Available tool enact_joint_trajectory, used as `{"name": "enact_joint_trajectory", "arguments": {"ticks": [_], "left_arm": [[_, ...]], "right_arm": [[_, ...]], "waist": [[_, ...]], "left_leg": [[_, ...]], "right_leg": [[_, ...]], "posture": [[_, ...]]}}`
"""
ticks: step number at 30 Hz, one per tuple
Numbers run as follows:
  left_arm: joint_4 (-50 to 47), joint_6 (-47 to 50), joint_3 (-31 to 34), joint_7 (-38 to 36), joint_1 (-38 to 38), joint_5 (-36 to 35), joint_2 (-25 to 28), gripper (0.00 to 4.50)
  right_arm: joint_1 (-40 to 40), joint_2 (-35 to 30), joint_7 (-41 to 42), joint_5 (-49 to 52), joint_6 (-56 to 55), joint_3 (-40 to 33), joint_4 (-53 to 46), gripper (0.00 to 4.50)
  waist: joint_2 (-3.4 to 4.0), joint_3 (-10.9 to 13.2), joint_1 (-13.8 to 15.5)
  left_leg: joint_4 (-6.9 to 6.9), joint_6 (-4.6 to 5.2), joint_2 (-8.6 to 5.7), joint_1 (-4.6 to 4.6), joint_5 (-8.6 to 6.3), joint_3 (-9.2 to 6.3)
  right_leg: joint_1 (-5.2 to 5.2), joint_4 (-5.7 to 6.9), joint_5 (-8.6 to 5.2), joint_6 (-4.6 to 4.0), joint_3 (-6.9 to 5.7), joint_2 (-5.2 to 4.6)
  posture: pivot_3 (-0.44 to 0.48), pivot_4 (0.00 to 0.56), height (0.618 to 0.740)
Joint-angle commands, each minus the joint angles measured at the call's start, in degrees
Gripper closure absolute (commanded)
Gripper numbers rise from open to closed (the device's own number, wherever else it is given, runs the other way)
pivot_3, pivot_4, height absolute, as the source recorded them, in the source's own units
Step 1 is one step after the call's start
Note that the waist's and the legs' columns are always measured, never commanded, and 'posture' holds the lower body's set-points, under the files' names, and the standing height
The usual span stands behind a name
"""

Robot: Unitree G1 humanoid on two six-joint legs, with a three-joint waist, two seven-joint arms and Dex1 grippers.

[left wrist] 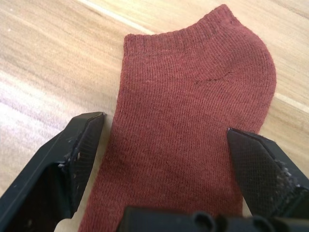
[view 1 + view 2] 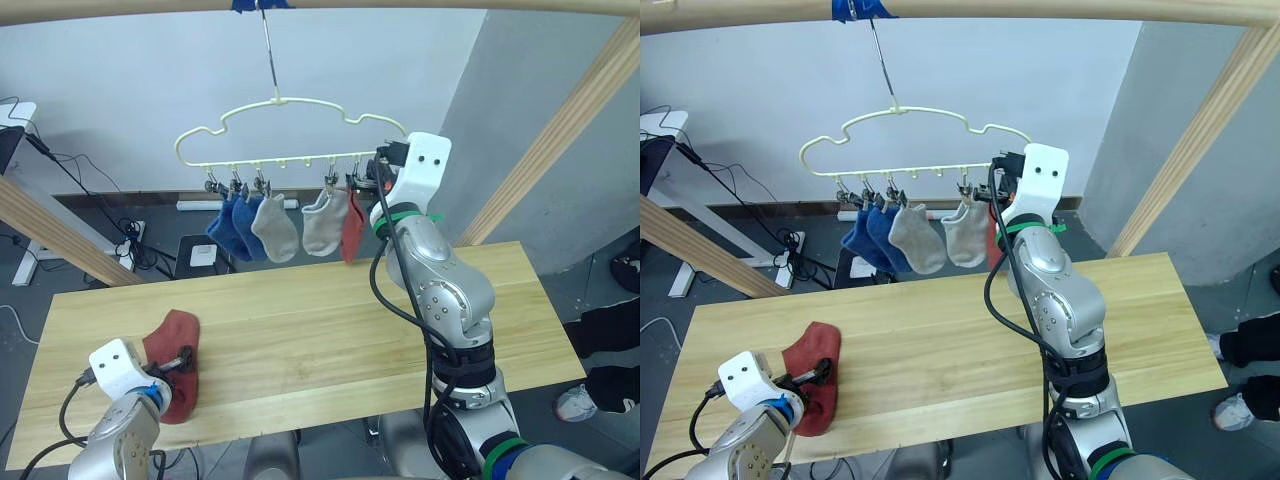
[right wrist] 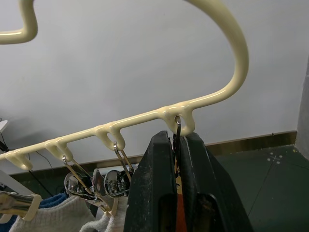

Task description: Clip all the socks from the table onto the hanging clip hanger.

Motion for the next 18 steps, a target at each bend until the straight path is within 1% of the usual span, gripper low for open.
{"name": "enact_joint_trajectory", "arguments": {"ticks": [1, 5, 11, 12, 14, 15, 16, 18], "left_arm": [[1.1, 1.3, -2.0, -1.1, 0.9, 0.5, 0.7, 0.82], [0.3, 1.8, -2.8, -1.6, 1.1, 0.2, 0.8, 1.83], [-1.0, -1.1, -5.3, -4.2, 1.2, 1.2, 2.3, 2.78], [-1.7, -2.7, -6.9, -5.5, 1.4, 2.1, 3.2, 2.89], [-3.2, -5.5, -9.9, -8.1, 1.5, 3.2, 4.6, 3.30], [-3.9, -6.7, -11.1, -9.3, 1.5, 3.4, 5.0, 3.61], [-4.3, -7.4, -11.8, -9.9, 1.5, 3.5, 5.2, 3.79], [-4.2, -10.7, -14.8, -12.2, 1.2, 5.4, 6.7, 4.40]], "right_arm": [[-3.2, 5.8, 0.2, 0.8, -0.6, 0.3, -2.1, 4.50], [-3.2, 6.0, 0.3, 0.7, -0.8, 0.2, -2.0, 4.50], [-3.2, 6.1, 0.4, 0.6, -1.1, 0.3, -1.8, 4.50], [-3.1, 6.1, 0.4, 0.6, -1.2, 0.4, -1.8, 4.50], [-3.1, 6.2, 0.4, 0.5, -1.2, 0.4, -1.8, 4.50], [-3.1, 6.2, 0.4, 0.5, -1.2, 0.4, -1.8, 4.50], [-3.1, 6.2, 0.4, 0.4, -1.2, 0.4, -1.8, 4.50], [-3.0, 6.2, 0.3, 0.4, -1.2, 0.4, -1.9, 4.50]], "waist": [[0.00, 0.0, 0.0], [0.09, -0.1, 0.0], [0.08, -0.2, 0.0], [0.08, -0.2, 0.0], [0.08, -0.2, 0.0], [0.08, -0.2, 0.0], [0.07, -0.2, 0.0], [0.07, -0.2, 0.0]], "left_leg": [[0.00, 0.00, 0.00, 0.00, 0.00, 0.00], [0.00, 0.00, 0.00, 0.00, 0.00, 0.01], [-0.01, 0.00, 0.00, 0.00, 0.00, 0.02], [-0.02, 0.00, 0.00, 0.00, 0.00, 0.02], [-0.02, 0.00, 0.00, -0.01, 0.00, 0.02], [-0.02, 0.00, 0.00, -0.01, 0.00, 0.03], [-0.02, 0.00, 0.00, -0.02, 0.00, 0.03], [-0.03, 0.00, 0.00, -0.04, 0.00, 0.03]], "right_leg": [[0.00, 0.00, 0.00, 0.00, 0.00, 0.00], [0.00, 0.00, 0.00, 0.00, 0.02, 0.00], [0.00, -0.01, 0.00, 0.01, 0.02, 0.00], [-0.01, -0.01, 0.00, 0.01, 0.02, 0.00], [-0.01, -0.02, 0.00, 0.01, 0.02, 0.00], [-0.01, -0.03, 0.00, 0.01, 0.03, 0.00], [-0.02, -0.04, 0.00, 0.00, 0.03, -0.01], [-0.02, -0.06, 0.00, 0.00, 0.03, -0.02]], "posture": [[-0.133, 0.244, 0.740], [-0.135, 0.238, 0.740], [-0.132, 0.234, 0.740], [-0.132, 0.234, 0.740], [-0.133, 0.234, 0.740], [-0.133, 0.234, 0.740], [-0.133, 0.234, 0.740], [-0.139, 0.232, 0.740]]}}
